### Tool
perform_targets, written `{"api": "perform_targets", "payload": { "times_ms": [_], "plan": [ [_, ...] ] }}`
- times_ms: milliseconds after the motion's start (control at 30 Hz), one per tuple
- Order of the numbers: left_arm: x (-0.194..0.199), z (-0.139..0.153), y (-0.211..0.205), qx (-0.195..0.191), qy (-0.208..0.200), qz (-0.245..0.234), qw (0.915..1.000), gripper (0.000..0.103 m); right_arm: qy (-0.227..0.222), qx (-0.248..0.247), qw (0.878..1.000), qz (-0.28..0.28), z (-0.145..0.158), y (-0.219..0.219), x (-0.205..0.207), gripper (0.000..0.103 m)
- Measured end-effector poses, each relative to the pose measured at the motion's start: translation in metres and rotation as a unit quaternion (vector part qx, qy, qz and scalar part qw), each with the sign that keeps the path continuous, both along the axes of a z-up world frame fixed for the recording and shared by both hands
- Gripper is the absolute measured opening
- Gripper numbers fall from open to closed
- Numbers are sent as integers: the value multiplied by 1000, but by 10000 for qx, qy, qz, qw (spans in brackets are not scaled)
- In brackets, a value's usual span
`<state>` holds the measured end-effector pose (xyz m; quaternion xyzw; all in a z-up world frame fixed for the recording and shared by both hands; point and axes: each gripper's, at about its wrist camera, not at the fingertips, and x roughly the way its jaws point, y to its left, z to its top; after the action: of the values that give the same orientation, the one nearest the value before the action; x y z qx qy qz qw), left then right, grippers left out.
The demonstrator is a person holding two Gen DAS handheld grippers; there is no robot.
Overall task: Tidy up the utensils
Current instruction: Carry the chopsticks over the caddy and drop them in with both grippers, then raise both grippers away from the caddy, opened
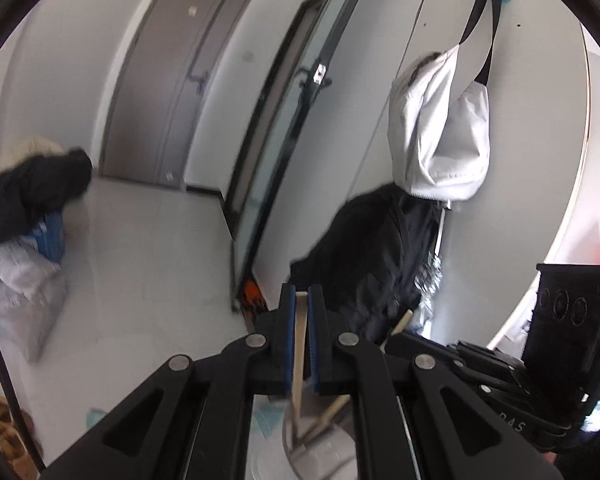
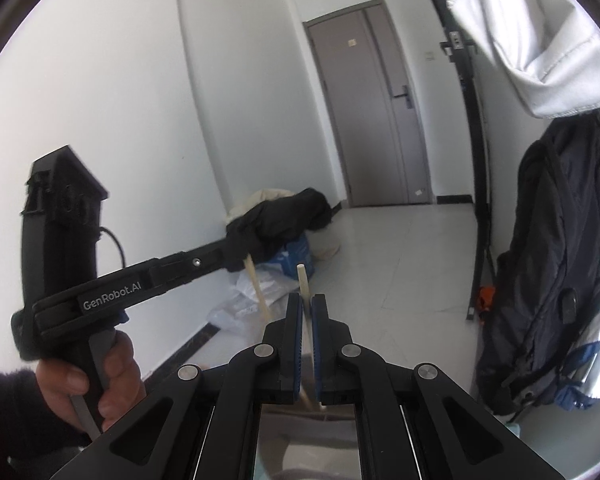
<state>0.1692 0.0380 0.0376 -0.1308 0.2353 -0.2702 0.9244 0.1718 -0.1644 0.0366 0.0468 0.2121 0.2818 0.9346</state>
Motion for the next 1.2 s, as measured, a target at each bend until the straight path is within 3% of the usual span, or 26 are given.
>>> {"api": "perform_targets", "payload": {
  "times_ms": [167,200,267,333,400,433,467,567,667,733,867,967,1200],
  "plan": [
    [-17,2,-5,288,316,15,9991,8,172,26,9998,60,-4,-1,-17,7],
    [-21,3,-6,336,416,2,9986,12,235,92,9997,58,-6,-4,-21,7],
    [-23,3,-10,563,612,144,9964,37,358,167,9992,41,-8,-8,-27,7],
    [-33,5,-9,763,647,535,9935,46,382,195,9990,-84,-5,-13,-36,8],
    [-49,10,-8,767,584,776,9923,48,365,343,9986,-173,-2,-22,-50,18],
    [-56,11,-7,787,585,860,9915,56,310,383,9985,-235,0,-26,-59,31],
    [-65,15,-9,861,579,1012,9894,65,234,420,9985,-277,3,-32,-69,36],
    [-90,29,-12,978,351,1434,9842,78,92,459,9983,-349,9,-40,-94,54],
    [-112,45,-17,1066,246,1700,9794,84,0,496,9973,-540,17,-44,-117,68],
    [-122,51,-17,1095,121,1803,9774,86,-122,583,9964,-603,21,-47,-134,72],
    [-145,60,-22,1147,-114,1967,9737,92,-352,547,9947,-793,28,-46,-163,93],
    [-161,58,-26,1210,-266,2047,9709,100,-459,587,9935,-856,28,-48,-183,96],
    [-183,42,-26,1284,-296,2135,9680,101,-447,468,9917,-1115,20,-50,-211,101]
  ]
}}
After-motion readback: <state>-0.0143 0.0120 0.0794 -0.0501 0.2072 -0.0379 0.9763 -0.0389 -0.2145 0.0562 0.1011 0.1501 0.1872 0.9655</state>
